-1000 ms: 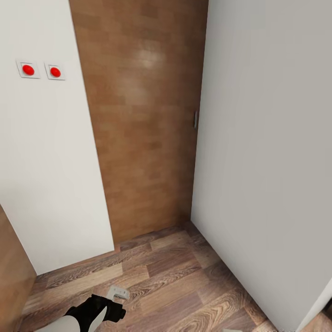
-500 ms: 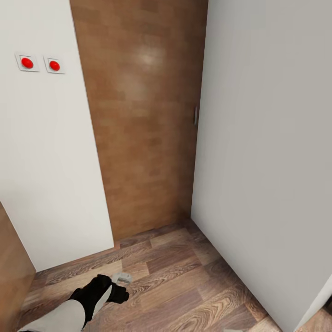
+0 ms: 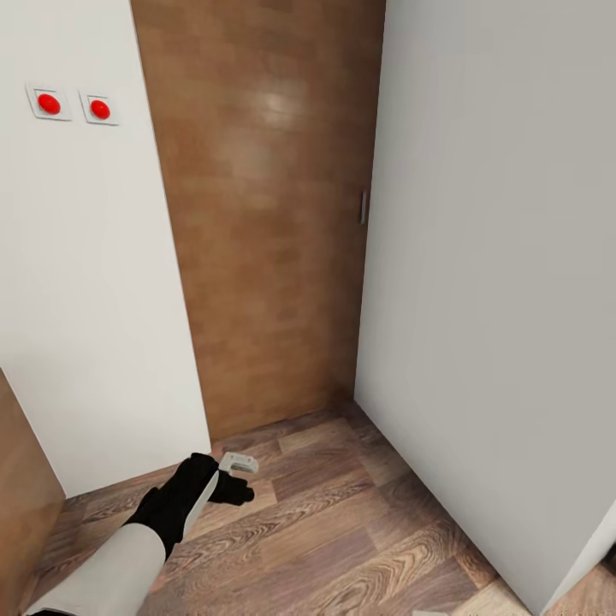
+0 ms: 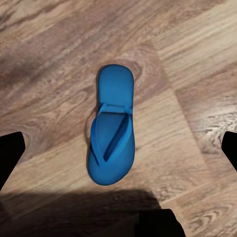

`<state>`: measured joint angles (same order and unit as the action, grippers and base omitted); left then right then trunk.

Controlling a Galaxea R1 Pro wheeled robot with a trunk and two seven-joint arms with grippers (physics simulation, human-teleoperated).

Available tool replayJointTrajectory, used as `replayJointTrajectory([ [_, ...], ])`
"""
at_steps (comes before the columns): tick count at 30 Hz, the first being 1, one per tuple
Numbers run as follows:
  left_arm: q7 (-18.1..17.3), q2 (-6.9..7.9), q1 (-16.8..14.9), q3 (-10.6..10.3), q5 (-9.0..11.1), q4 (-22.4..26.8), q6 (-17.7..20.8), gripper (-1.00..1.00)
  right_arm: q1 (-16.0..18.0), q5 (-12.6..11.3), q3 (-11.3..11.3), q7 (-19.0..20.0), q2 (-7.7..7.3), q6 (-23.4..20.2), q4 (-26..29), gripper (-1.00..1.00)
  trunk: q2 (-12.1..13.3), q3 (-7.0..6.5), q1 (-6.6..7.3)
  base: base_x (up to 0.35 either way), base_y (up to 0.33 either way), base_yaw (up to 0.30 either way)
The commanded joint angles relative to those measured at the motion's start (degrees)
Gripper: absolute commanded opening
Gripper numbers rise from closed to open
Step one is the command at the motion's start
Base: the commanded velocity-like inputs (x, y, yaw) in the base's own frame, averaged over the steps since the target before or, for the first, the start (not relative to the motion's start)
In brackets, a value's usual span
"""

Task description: In the bedroom, move the book from the bed onto either nightstand, and place the two sandals side by side next to the bed.

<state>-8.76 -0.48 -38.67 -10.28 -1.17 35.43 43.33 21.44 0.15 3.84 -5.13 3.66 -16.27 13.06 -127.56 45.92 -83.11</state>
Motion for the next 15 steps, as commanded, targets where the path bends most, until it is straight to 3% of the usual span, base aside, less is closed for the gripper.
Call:
replayJointTrajectory([
  [1,-0.19,0.02,-0.03,-0.08,-0.15,0.08,0.24,1.00,0.01,0.01,0.38,-0.14,0.05,-0.30,0.13,1.00,-0.44,0.25,-0.22,0.000,0.000,0.000],
  [15,-0.24,0.33,0.08,-0.24,-0.36,0.84,-4.12,1.00,0.01,0.30,0.35,-0.47,0.78,-0.40,0.58,1.00,-6.06,2.76,-3.29,0.000,0.000,0.000],
])
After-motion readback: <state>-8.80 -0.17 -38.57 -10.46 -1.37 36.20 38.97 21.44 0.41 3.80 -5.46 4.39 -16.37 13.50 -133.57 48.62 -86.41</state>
